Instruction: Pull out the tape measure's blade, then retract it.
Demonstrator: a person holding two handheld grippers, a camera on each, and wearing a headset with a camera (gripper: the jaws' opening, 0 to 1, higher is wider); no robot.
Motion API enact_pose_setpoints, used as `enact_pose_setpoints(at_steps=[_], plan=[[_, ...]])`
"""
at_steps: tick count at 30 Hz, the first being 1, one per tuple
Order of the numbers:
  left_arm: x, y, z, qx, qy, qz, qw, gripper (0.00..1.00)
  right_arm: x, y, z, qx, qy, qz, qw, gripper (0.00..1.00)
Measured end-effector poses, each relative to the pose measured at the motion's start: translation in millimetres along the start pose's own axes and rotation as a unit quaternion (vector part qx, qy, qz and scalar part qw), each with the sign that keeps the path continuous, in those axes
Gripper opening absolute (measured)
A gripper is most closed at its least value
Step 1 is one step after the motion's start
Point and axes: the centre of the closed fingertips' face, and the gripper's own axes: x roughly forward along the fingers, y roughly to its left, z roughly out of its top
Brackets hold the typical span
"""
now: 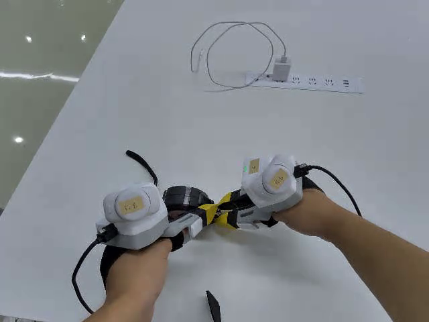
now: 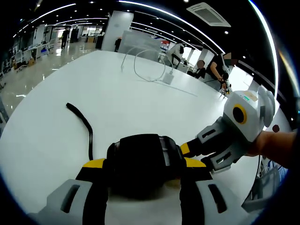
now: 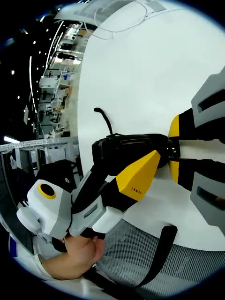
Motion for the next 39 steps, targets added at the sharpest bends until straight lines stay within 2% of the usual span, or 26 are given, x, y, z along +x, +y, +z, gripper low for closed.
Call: enact_pose_setpoints(at_steps=[7,19,34,39], plan=[[0.2,-0.7,0.3,0.0,0.0,0.001,1.0,0.59,0.0,0.0,-0.2,0.008,0.003,-0.002,1.0,0.11],[0.4,-1.7,0.6,0.007,0.0,-0.001,1.0,0.6,-2.8,-0.8,-1.5,-0.003,0.012,-0.008,0.9999,0.14],[-0.9,-2.0,0.7,0.004,-0.004,-0.007,1.0,0.6,-9.3,-1.3,1.1,0.002,0.003,-0.017,0.9999,0.19],[-4.6,-4.2,1.9,0.018,-0.007,-0.02,0.9996,0.61,-20.2,-2.5,3.1,0.015,-0.016,-0.033,0.9992,0.21]])
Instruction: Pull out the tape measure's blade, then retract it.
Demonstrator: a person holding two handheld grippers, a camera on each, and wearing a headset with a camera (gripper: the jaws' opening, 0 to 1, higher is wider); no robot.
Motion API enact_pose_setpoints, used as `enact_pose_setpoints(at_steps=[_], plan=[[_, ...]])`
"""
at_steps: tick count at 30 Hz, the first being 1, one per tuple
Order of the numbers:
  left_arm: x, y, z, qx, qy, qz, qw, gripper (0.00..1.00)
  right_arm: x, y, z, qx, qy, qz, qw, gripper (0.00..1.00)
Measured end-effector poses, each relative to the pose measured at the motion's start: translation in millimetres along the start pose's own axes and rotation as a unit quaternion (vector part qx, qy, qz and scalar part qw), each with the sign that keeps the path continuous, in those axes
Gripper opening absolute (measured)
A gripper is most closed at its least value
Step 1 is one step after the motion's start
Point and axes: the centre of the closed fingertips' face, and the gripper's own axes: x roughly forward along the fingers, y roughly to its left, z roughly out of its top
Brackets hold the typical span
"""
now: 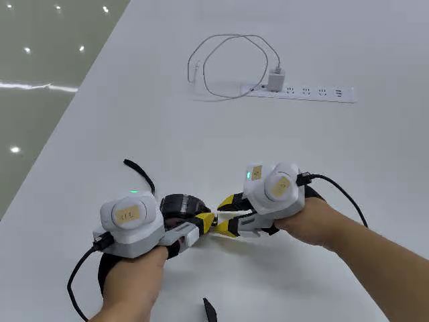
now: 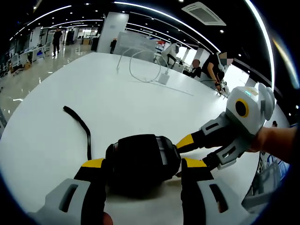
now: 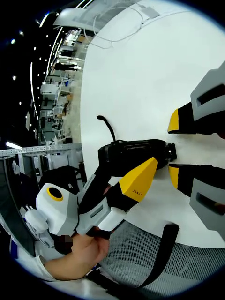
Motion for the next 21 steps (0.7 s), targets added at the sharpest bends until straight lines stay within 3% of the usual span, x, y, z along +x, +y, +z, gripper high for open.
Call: enact_pose_setpoints(at_steps=[13,21], plan=[[-6.4,-3.5,4.7,0.015,-0.007,-0.014,0.9998,0.64,-13.5,1.7,1.1,0.021,-0.019,-0.029,0.9992,0.26],[-15.1,-1.3,4.2,0.04,-0.008,-0.016,0.9991,0.64,-37.1,-3.4,-3.3,0.044,-0.038,-0.074,0.9955,0.29]])
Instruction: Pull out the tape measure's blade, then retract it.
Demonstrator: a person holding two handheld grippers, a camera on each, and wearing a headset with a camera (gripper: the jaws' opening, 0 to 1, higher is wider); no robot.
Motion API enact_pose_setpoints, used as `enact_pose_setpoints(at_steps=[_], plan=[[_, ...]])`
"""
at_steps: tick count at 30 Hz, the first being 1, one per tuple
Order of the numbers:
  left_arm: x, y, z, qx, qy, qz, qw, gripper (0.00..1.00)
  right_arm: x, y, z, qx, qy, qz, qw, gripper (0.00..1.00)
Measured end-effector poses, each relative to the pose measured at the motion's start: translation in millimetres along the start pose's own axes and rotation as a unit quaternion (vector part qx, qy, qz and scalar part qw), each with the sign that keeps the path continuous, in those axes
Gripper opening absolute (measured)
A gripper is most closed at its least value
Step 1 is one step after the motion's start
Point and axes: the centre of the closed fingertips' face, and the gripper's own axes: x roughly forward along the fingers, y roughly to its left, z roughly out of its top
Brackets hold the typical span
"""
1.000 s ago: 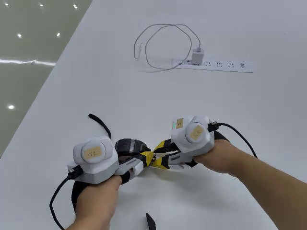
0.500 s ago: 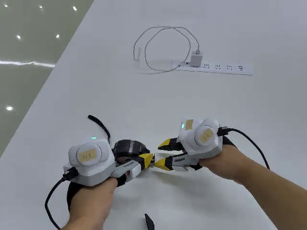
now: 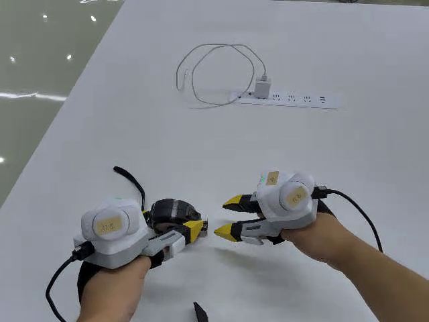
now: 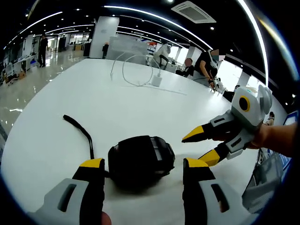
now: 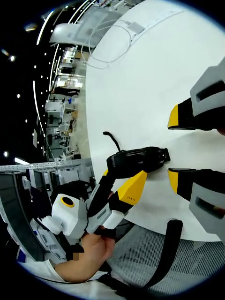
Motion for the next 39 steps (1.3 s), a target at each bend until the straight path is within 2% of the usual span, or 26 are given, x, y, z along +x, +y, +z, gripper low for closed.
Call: enact_pose_setpoints(at_steps=[4,20,30,39], plan=[[-4.7,-1.8,0.2,0.02,-0.003,-0.012,0.9997,0.64,-12.0,-1.4,-1.0,0.017,-0.014,-0.02,0.9996,0.32],[-26.8,-5.1,-2.2,0.071,-0.014,-0.049,0.9962,0.68,-47.3,9.2,-18.8,0.035,-0.015,-0.065,0.9972,0.42],[-41.2,-5.4,-6.1,0.088,-0.012,-0.074,0.9933,0.71,-76.1,11.6,-33.4,0.043,-0.009,-0.091,0.9949,0.49],[-52.0,-3.7,-6.9,0.102,-0.01,-0.086,0.991,0.74,-91.6,14.4,-43.6,0.056,-0.006,-0.104,0.993,0.56]])
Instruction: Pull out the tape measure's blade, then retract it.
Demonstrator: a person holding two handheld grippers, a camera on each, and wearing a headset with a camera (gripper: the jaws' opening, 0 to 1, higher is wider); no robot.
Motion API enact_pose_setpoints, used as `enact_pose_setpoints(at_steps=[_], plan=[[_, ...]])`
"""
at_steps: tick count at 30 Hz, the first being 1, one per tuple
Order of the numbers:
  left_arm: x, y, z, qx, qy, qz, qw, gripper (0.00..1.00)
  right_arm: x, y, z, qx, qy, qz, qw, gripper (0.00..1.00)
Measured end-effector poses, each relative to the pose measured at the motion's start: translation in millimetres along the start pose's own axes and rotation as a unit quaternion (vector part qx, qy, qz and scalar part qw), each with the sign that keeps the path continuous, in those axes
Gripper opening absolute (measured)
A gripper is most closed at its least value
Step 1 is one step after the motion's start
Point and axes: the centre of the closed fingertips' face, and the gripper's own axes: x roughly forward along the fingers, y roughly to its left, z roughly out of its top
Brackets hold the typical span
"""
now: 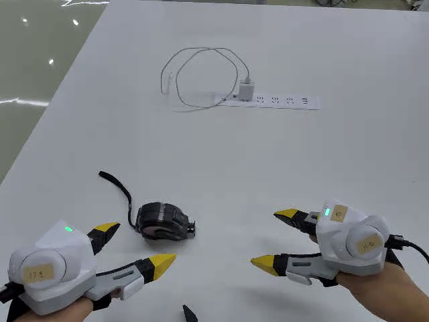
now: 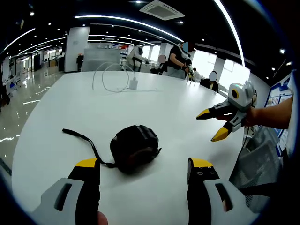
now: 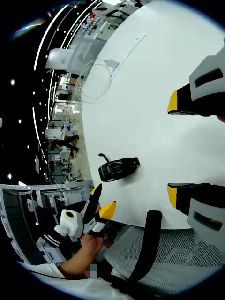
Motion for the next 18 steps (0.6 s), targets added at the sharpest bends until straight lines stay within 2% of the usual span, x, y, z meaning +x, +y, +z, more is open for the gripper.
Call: enact_pose_setpoints(at_steps=[4,12,18], plan=[[-3.7,-2.7,-2.0,0.008,0.004,-0.011,0.9999,0.77,-4.3,3.5,-3.4,0.004,0.004,-0.001,1.0,0.61],[-12.1,-4.3,-6.8,0.024,0.013,-0.02,0.9994,0.8,-17.4,8.8,-7.6,0.011,0.003,-0.01,0.9999,0.64],[-20.5,-1.1,-7.1,0.031,0.015,-0.022,0.9992,0.82,-28.2,11.3,-14.6,0.019,0.005,-0.016,0.9997,0.68]])
